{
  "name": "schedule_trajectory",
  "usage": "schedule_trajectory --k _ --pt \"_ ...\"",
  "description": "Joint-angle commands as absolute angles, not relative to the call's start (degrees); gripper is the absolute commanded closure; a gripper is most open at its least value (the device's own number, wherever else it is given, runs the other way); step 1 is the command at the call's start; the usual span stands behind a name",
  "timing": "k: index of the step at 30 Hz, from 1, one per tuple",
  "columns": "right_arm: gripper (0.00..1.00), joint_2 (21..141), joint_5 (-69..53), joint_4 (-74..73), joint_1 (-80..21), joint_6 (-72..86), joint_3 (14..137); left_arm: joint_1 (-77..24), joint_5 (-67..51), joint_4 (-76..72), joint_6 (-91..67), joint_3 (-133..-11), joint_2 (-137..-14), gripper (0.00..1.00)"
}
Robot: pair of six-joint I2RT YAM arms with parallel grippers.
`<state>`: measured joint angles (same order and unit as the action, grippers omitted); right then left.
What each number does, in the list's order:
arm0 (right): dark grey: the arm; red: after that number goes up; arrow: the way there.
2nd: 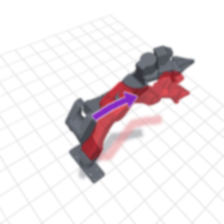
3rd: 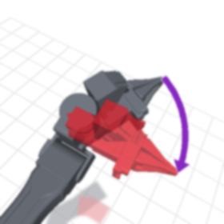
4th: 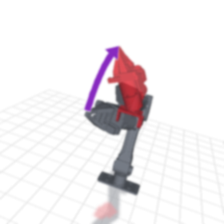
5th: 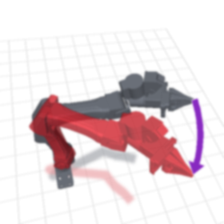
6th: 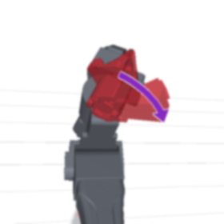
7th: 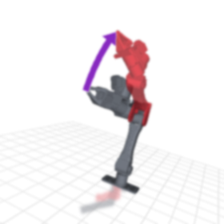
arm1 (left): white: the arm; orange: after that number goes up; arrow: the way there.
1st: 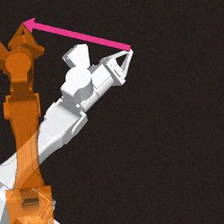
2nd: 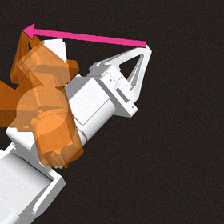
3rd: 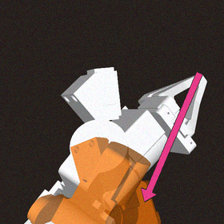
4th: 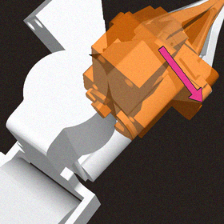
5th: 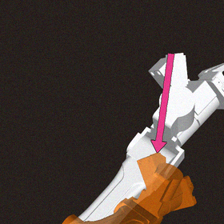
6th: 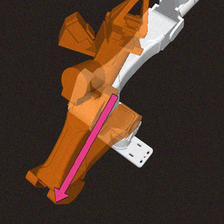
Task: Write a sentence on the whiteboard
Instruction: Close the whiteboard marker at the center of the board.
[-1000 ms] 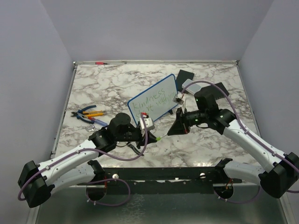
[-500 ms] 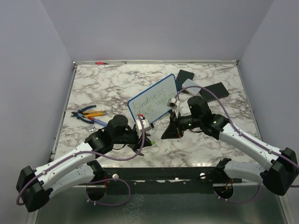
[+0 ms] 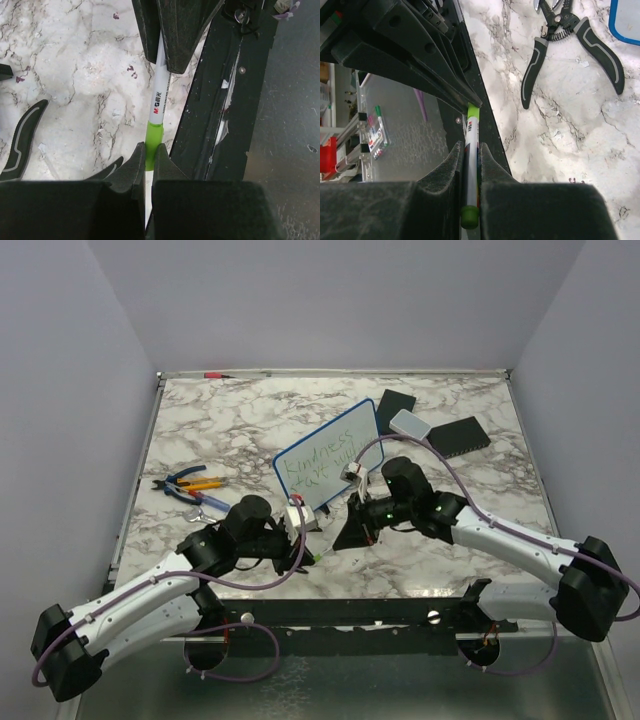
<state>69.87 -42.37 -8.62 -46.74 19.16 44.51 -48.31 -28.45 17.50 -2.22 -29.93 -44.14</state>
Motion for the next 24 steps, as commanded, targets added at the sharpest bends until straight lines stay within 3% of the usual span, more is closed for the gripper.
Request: schedule_trajectory --k 1,6,10,13,17,24 --pt "0.99 72.2 -48.6 -4.7 -52.3 23.6 42.0 -47.4 -23.5 -8.7 -3.4 -33.3 -40.8 1.0" --pt "0.99 71.8 -48.7 -3.7 -53.0 25.0 41.4 -47.3 -22.3 -8.9 -3.4 -33.0 -40.1 1.0" --pt "0.99 68.6 -35.9 -13.9 -53.0 22.5 44.6 -47.3 -21.6 -5.5 -1.2 -34.1 -40.8 1.0" --pt "0.99 65.2 -20.1 -23.1 -52.9 21.7 48.6 -47.3 -19.7 -3.2 0.4 -34.5 -40.8 0.72" --pt "0.99 63.5 -7.4 -30.5 -51.9 22.2 51.3 -47.2 -16.8 -0.9 2.4 -35.1 -40.1 0.46" --pt "0.99 64.7 -5.9 -29.3 -48.1 24.2 47.4 -46.4 -11.3 1.1 1.5 -36.6 -40.3 0.27"
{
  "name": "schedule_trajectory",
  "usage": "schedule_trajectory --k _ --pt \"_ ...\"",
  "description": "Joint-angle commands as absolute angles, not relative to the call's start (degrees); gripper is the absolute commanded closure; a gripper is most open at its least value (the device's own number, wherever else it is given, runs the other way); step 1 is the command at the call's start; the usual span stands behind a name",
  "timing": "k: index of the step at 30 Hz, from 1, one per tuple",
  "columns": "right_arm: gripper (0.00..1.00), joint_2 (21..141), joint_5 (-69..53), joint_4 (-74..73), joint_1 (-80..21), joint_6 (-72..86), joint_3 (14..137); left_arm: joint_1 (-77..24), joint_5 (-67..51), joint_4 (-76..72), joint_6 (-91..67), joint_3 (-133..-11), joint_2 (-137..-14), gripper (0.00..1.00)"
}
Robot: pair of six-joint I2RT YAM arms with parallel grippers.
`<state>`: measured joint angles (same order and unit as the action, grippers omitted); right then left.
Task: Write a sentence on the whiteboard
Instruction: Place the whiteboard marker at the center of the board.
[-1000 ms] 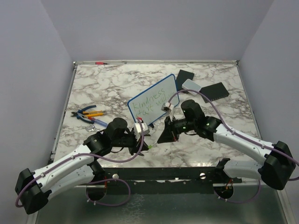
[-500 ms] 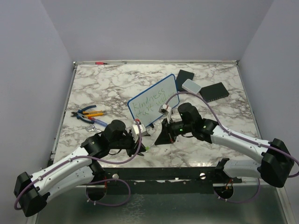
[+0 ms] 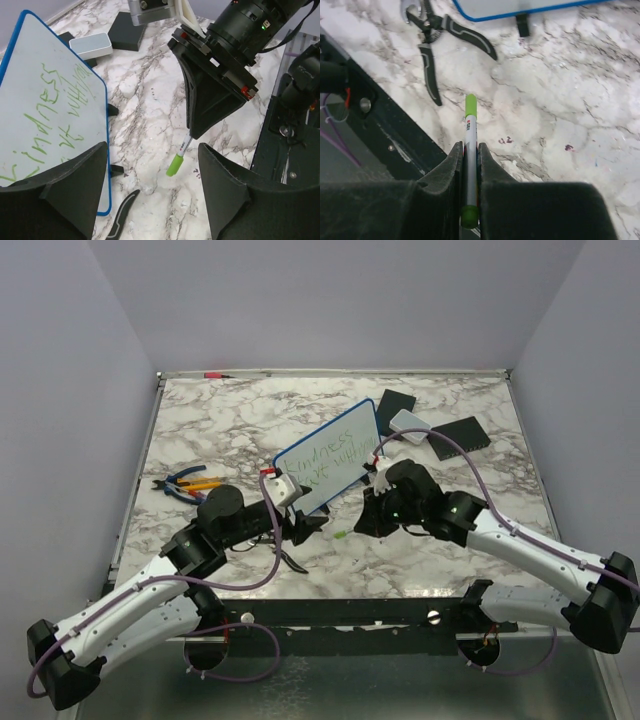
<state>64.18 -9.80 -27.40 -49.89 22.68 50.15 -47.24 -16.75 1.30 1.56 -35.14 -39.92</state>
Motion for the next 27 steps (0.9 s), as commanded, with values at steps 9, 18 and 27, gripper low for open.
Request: schedule_trajectory --k 9,18,27 --pt "0.95 66.4 -23.4 -13.1 -38.1 24.7 36.7 -39.8 -1.8 1.5 -6.1 -39.6 -42.4 0.09" --pt "0.53 68.6 -20.0 -12.0 -32.3 24.2 35.2 -30.0 4.0 3.1 -10.4 -40.9 -42.7 0.03" --pt "0.15 65.9 -13.1 -13.5 -26.6 24.9 36.6 -20.4 8.6 6.5 -13.5 -42.2 -44.5 0.01"
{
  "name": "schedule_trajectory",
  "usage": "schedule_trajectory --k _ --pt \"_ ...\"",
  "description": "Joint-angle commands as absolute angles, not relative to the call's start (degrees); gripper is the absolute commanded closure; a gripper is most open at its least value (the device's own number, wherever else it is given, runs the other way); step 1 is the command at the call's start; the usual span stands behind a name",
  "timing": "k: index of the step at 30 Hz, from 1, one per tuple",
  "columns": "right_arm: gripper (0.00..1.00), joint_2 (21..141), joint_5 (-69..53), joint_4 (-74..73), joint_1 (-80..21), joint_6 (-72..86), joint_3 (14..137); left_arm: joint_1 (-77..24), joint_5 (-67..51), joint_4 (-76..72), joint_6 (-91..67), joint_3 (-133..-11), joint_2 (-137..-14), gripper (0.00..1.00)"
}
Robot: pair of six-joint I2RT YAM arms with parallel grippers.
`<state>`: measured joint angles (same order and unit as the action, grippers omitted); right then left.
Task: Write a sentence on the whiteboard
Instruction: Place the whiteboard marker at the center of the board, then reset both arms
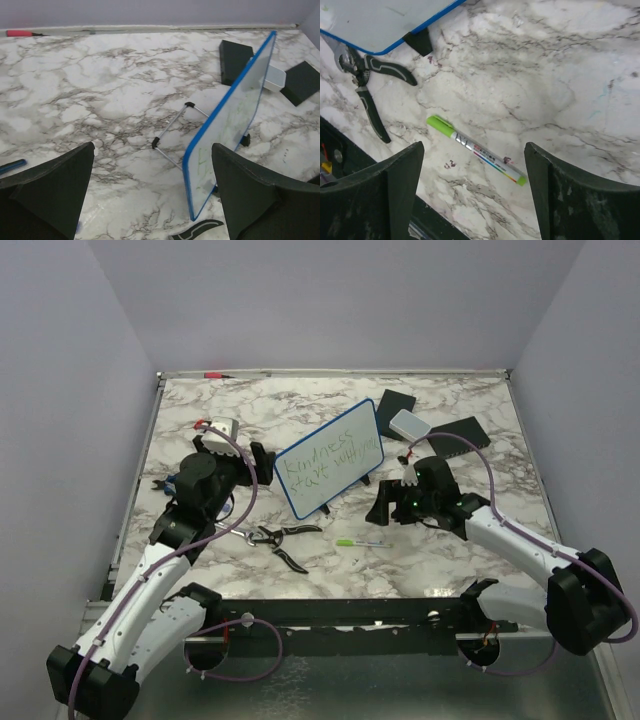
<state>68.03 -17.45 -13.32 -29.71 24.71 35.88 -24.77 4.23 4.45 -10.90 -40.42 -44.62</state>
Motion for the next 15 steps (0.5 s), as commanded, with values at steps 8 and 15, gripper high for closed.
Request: schedule_trajectory --k 8,15 --pt "0.04 58.2 -10.2 -16.1 -13.9 23.9 38.5 -11.6 11.5 11.9 -14.2 -41.4 -47.8 0.01" --pt "0.02 46.0 -1.9 -9.6 -10.9 18.4 36.1 -9.8 19.0 11.3 -11.8 -40.8 -43.6 0.01"
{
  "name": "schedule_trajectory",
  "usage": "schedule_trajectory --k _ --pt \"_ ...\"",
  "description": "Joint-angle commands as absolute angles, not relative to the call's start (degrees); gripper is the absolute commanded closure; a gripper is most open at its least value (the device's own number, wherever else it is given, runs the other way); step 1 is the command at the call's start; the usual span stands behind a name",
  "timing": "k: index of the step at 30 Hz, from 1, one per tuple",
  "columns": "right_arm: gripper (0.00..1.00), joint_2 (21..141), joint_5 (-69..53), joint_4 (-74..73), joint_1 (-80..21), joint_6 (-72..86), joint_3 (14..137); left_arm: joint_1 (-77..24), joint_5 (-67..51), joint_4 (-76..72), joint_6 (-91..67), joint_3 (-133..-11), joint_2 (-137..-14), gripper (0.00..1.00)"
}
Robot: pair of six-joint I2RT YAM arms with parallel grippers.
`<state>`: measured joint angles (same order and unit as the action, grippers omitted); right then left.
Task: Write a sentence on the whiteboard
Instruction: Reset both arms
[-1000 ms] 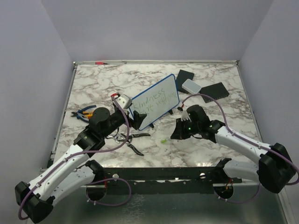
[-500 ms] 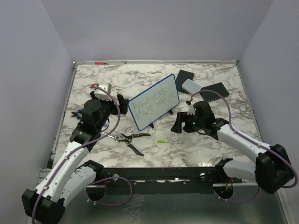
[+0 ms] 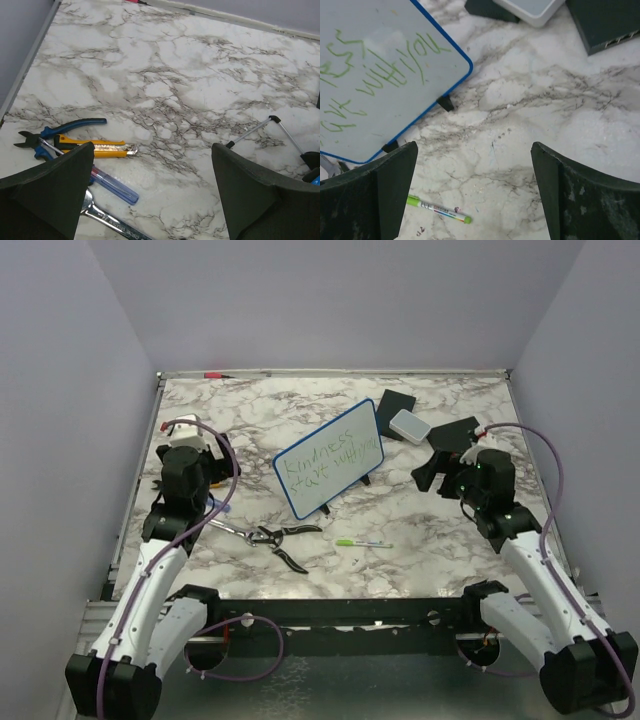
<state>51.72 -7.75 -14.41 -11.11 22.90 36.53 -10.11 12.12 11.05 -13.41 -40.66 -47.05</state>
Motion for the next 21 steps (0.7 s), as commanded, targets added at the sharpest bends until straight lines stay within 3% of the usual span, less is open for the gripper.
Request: schedule_trajectory --k 1,9,21 --pt "0.02 44.3 -1.0 -8.1 -10.9 17.7 35.4 -9.9 20.5 11.1 -12.1 -40.8 -42.5 0.01" --pt "0.02 34.6 7.4 -0.6 -10.9 14.4 30.0 -9.8 25.1 11.2 -13.5 -40.3 -39.6 0.01" --pt "0.02 32.2 7.8 -1.1 -10.9 14.4 29.4 -9.9 22.5 11.4 -13.0 -40.8 -39.1 0.01"
